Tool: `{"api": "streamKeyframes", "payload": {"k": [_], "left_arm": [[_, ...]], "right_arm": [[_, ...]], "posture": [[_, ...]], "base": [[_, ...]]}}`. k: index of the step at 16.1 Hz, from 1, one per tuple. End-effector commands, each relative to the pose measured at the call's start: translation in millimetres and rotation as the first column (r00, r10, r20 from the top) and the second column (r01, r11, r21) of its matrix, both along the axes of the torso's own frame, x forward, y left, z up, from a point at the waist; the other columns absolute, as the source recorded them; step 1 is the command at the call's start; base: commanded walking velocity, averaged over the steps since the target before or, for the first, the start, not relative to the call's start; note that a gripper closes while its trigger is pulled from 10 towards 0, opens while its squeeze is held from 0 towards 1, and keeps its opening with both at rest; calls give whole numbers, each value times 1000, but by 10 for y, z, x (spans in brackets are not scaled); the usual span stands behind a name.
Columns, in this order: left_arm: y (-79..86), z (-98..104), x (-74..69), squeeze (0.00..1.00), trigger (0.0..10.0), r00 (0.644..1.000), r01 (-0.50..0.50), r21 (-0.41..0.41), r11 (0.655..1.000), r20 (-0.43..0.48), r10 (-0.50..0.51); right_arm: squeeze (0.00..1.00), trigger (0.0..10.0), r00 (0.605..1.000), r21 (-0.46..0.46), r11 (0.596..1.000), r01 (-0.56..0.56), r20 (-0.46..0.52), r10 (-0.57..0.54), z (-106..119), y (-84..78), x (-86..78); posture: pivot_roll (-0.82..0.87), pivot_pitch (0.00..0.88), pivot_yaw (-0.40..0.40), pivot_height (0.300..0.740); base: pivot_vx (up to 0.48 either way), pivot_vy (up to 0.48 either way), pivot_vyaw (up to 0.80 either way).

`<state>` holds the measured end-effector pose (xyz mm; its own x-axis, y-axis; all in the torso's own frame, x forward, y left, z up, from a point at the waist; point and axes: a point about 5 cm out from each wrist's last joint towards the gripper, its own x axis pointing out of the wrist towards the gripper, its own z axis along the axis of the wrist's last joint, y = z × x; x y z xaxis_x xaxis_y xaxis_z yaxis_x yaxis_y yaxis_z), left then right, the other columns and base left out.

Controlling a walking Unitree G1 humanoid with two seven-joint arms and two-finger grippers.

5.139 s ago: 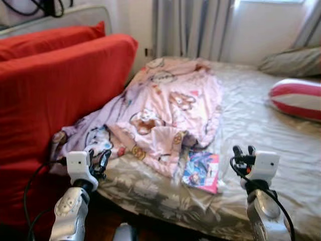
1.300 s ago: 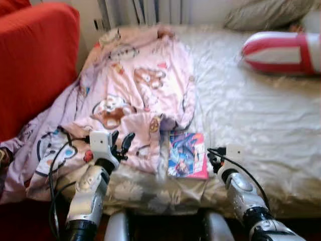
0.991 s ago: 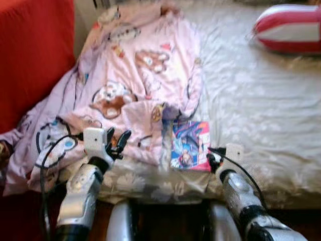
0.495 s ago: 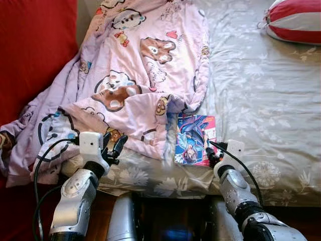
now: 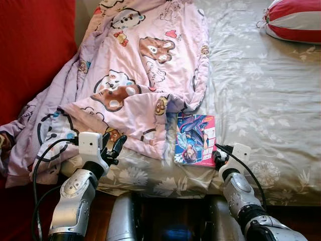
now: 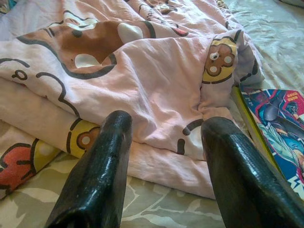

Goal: Clean up the room

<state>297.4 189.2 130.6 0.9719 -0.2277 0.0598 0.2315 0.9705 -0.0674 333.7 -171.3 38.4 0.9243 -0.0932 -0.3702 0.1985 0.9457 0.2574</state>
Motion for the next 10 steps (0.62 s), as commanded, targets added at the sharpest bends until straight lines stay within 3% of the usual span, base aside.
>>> {"api": "streamKeyframes", "payload": {"k": [1,10], "left_arm": [[64,-47,-26,0,10000,999,-17,8,1000,-29,17],[87,-72,-25,0,10000,999,-26,11,1000,-32,27]], "right_arm": [[0,0,999,7,1000,2,-46,-1,-117,23,-85],[0,0,1000,3,1000,-10,-27,10,-74,29,-51]], "posture": [[142,270,58,582],[139,253,51,582]], "base": [[0,0,0],[0,0,0]]}}
